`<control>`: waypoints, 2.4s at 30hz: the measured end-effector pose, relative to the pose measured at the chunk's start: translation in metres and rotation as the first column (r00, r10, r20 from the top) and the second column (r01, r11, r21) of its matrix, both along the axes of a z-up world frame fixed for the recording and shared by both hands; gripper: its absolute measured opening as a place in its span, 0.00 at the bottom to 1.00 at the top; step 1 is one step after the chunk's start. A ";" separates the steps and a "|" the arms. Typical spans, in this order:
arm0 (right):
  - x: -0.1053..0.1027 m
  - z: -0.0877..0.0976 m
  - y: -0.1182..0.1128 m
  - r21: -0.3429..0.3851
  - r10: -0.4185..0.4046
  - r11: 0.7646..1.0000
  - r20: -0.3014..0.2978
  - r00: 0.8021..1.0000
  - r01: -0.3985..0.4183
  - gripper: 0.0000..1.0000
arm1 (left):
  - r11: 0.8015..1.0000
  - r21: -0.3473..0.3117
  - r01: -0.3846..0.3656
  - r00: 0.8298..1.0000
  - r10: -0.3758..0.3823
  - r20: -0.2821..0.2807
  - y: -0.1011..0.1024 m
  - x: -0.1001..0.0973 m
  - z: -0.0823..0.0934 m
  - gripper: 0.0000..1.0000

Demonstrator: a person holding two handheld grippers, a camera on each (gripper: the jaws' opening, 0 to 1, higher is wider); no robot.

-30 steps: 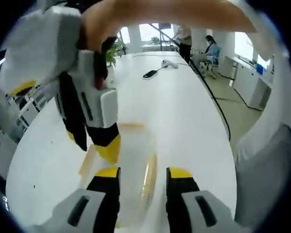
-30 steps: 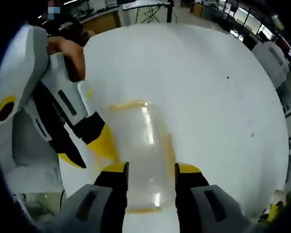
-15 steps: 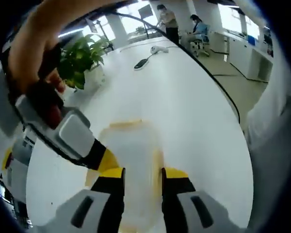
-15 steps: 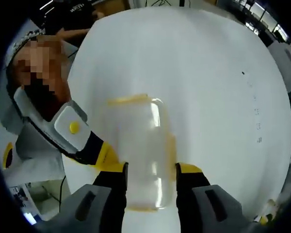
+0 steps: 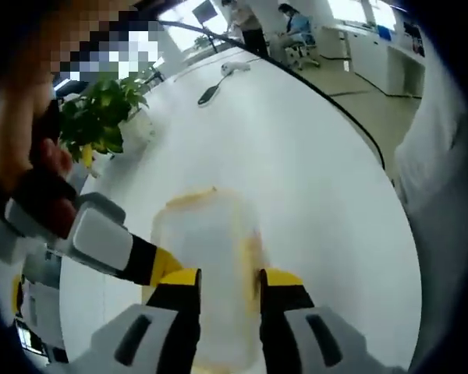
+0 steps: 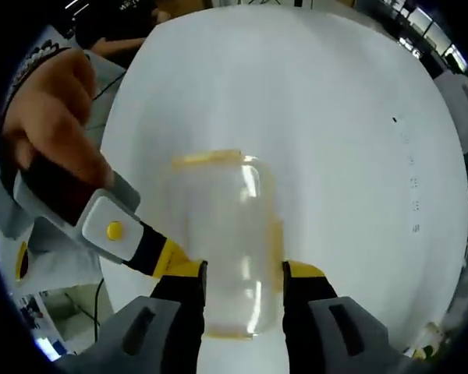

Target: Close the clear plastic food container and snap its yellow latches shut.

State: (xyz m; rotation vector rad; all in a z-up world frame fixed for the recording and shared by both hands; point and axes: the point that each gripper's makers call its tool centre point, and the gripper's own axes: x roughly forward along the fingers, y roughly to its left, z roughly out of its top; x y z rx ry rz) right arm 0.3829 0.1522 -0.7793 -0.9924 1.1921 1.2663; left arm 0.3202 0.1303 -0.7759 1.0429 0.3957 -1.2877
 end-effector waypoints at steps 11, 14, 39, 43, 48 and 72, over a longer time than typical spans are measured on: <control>0.000 0.000 0.000 -0.025 -0.001 1.000 0.007 1.000 0.001 0.36 | 0.999 0.022 0.031 0.998 -0.033 0.057 0.000 -0.001 -0.001 0.21; 0.000 0.000 0.000 -0.022 -0.001 1.000 0.004 1.000 0.001 0.36 | 0.999 0.029 0.031 0.997 -0.033 0.072 0.000 -0.002 -0.001 0.20; 0.000 -0.007 0.005 0.026 0.070 0.997 -0.178 0.982 -0.066 0.31 | 0.996 0.050 0.071 0.987 -0.077 0.139 0.000 -0.001 -0.005 0.19; 0.000 -0.006 0.005 0.007 0.069 0.998 -0.176 0.982 -0.069 0.32 | 0.997 0.042 0.067 0.988 -0.072 0.134 0.000 -0.001 -0.005 0.20; 0.001 -0.005 0.004 0.027 0.054 0.998 -0.170 0.984 -0.050 0.34 | 0.997 0.043 0.059 0.988 -0.064 0.140 0.000 -0.001 -0.005 0.20; 0.000 0.004 0.004 0.140 0.011 0.990 0.075 0.997 -0.021 0.35 | 0.977 -0.185 -0.109 0.993 0.099 -0.062 -0.001 -0.006 -0.001 0.37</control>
